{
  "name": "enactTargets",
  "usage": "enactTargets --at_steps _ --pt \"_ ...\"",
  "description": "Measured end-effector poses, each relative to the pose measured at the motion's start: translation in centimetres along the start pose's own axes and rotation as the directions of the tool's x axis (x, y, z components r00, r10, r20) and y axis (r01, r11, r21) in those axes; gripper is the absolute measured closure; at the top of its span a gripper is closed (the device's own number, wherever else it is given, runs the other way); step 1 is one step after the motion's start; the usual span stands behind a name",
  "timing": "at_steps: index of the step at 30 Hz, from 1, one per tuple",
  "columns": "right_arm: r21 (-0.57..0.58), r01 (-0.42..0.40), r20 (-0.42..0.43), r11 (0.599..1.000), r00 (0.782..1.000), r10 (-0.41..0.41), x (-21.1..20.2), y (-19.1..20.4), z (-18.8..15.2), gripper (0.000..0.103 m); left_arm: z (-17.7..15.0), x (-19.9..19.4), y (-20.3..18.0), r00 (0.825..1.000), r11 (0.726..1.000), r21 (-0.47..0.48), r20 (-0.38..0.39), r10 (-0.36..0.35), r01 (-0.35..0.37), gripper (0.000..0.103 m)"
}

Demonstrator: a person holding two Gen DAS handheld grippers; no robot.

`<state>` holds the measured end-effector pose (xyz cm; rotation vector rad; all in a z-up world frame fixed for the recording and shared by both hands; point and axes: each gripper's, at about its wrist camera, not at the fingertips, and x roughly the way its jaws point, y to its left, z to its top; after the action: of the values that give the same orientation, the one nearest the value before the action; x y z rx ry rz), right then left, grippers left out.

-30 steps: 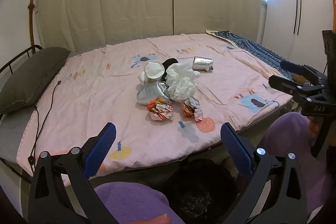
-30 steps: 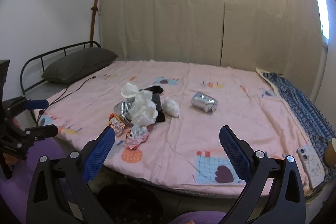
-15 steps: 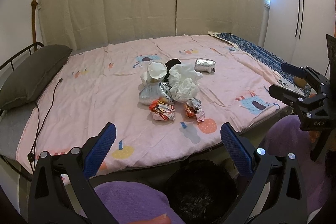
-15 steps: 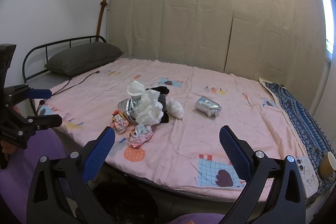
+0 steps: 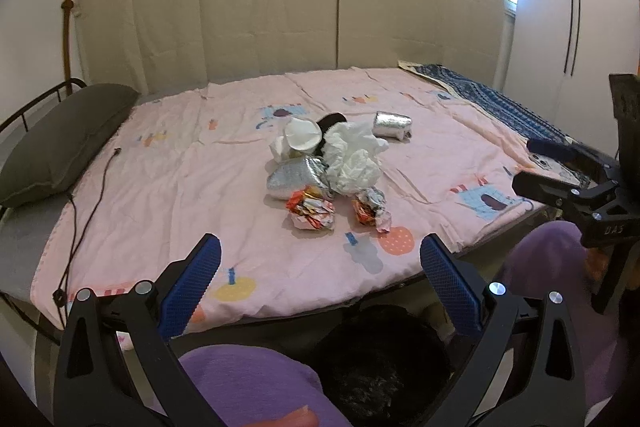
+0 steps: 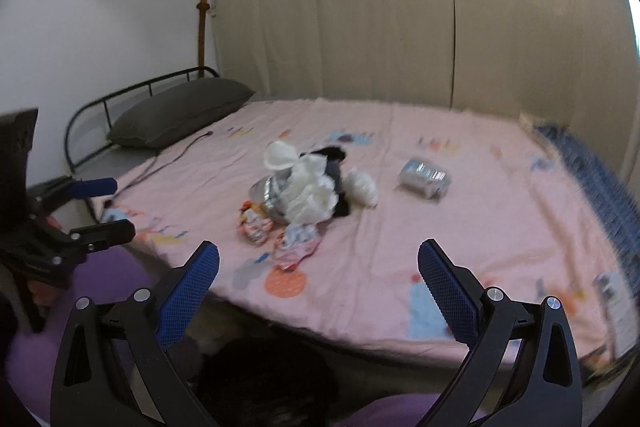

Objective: Collect trash
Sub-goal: 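Grasp the crumpled wrapper with the left tool while the right tool grasps another wrapper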

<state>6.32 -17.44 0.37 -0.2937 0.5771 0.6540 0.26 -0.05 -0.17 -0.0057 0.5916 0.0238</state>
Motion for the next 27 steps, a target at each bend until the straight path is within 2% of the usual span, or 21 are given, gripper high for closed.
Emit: enactTargets --at_steps 3,8,10,11,12,14,17,21,24,27 --pt "0.075 -0.066 -0.024 0.995 0.997 0.068 0.3 -0.4 -0.1 0.007 0.1 0.1 0.2 1.0 1.0 -0.004 -0.007 -0.002 0.002 0.006" --pt "0.131 -0.086 -0.062 0.988 0.994 0.095 2.3 -0.4 -0.1 0.007 0.2 1.4 0.5 0.997 1.0 0.0 -0.069 0.018 -0.018 0.006" --pt "0.153 -0.048 -0.093 0.987 0.994 0.062 3.8 -0.6 0.0 0.007 0.2 2.1 0.7 0.994 1.0 -0.002 -0.11 0.011 -0.011 0.006" --pt "0.176 0.028 -0.117 0.984 0.993 -0.008 5.0 -0.9 0.0 0.007 0.2 2.4 0.9 0.992 1.0 -0.007 -0.123 -0.002 0.002 0.006" --pt "0.193 0.06 -0.133 0.979 0.99 -0.035 5.8 -1.3 0.1 0.007 0.2 2.7 1.2 0.991 1.0 -0.018 -0.136 -0.022 0.02 0.006" --pt "0.241 0.043 -0.172 0.97 0.985 -0.001 8.0 -2.0 -0.1 0.007 0.2 3.3 1.9 0.986 0.998 -0.046 -0.162 -0.05 0.043 0.006" --pt "0.28 0.023 -0.231 0.96 0.972 0.044 10.9 -2.6 -0.4 0.007 0.3 4.1 2.6 0.982 0.997 -0.072 -0.185 -0.044 0.031 0.006" --pt "0.303 0.048 -0.28 0.952 0.959 0.041 14.1 -2.6 0.2 0.007 0.4 5.3 2.8 0.979 0.998 -0.057 -0.204 -0.019 0.007 0.006" --pt "0.278 0.077 -0.339 0.957 0.94 0.022 16.7 -2.2 0.5 0.007 0.1 6.3 2.8 0.975 0.999 -0.051 -0.222 -0.011 0.0 0.006" --pt "0.293 0.076 -0.389 0.953 0.92 0.047 18.9 -1.8 0.0 0.007 -0.5 7.0 3.4 0.977 0.996 -0.07 -0.212 0.035 -0.051 0.006"
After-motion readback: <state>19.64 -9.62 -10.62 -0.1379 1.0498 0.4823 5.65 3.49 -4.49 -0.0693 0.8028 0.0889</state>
